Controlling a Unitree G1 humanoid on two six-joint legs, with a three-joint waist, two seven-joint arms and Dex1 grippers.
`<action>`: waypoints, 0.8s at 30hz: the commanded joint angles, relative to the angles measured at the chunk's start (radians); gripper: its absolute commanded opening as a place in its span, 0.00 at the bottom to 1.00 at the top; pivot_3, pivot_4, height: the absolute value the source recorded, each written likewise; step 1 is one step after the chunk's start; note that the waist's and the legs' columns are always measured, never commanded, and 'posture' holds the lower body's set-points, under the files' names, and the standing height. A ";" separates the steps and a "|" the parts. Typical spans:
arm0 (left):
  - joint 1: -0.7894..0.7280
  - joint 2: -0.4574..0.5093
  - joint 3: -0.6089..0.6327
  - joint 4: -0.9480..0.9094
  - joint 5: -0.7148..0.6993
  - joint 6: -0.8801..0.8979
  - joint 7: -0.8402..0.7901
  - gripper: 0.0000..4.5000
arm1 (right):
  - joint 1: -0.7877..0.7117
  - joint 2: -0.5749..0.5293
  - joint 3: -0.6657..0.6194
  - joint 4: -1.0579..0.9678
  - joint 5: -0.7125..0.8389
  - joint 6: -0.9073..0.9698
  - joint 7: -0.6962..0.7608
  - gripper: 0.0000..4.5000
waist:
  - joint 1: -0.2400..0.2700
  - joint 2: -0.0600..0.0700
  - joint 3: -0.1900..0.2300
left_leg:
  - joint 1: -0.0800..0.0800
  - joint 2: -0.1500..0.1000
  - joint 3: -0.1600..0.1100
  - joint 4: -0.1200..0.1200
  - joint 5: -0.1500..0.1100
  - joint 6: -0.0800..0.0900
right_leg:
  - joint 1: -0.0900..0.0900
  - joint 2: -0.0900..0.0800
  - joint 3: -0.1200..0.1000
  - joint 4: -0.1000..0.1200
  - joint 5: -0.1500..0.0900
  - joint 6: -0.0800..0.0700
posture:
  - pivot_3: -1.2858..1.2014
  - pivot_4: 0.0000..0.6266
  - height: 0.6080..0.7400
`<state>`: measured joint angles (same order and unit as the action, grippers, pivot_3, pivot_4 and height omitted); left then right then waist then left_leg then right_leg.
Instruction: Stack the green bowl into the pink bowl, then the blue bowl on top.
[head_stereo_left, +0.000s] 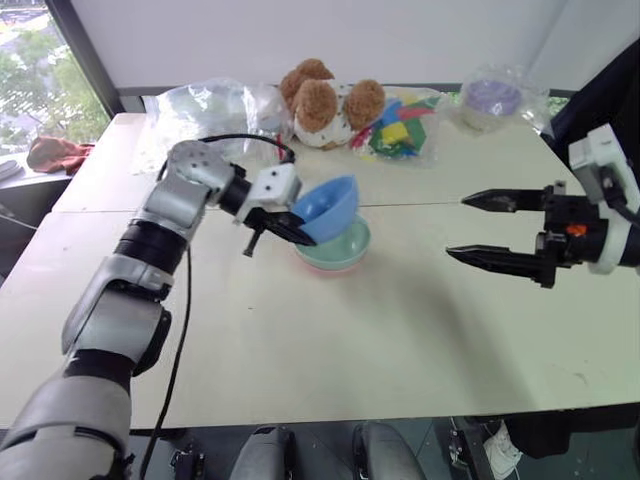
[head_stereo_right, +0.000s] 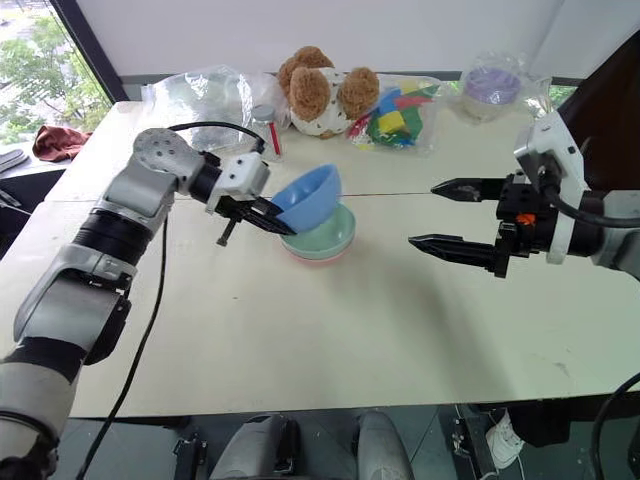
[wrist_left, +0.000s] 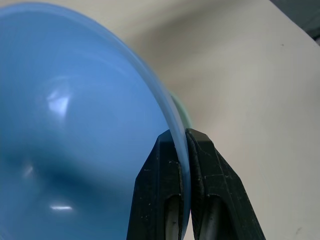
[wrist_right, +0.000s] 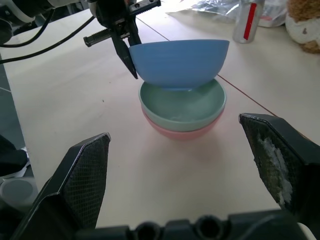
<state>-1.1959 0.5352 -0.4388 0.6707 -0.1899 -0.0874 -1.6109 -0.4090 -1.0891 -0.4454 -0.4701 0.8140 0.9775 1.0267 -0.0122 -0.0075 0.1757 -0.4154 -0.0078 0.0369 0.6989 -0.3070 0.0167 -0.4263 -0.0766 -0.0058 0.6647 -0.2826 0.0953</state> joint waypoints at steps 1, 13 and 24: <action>-0.049 -0.021 -0.049 0.067 -0.025 -0.061 -0.004 0.01 | 0.018 -0.021 -0.075 -0.049 0.036 0.005 -0.030 1.00 | 0.002 0.000 0.000 | 0.000 0.000 0.000 0.000 0.000 0.000 | 0.000 0.000 0.000 0.000 0.000 0.000 | 0.52 0.24 1.00; -0.123 -0.036 -0.031 0.141 -0.064 -0.023 -0.004 0.99 | 0.077 -0.033 -0.109 -0.077 0.073 -0.001 -0.084 1.00 | 0.003 0.000 0.000 | 0.000 0.000 0.000 0.000 0.000 0.000 | 0.000 0.002 0.000 0.000 0.000 0.000 | 0.52 0.24 1.00; 0.168 0.231 0.368 -0.393 -0.251 0.438 0.158 1.00 | 0.059 -0.043 -0.001 -0.011 0.033 -0.088 -0.046 1.00 | -0.007 0.001 -0.001 | 0.002 0.002 0.000 -0.001 0.000 0.000 | 0.000 0.001 0.001 0.000 0.000 0.000 | 0.52 0.24 1.00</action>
<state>-1.0481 0.7412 -0.1308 0.3852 -0.4024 0.2815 -1.4915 -0.3277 -1.1107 -0.4407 -0.4773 0.8465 0.9155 0.9708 -0.0196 -0.0065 0.1752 -0.4134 -0.0057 0.0365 0.6977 -0.3068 0.0163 -0.4263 -0.0750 -0.0047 0.6655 -0.2827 0.0954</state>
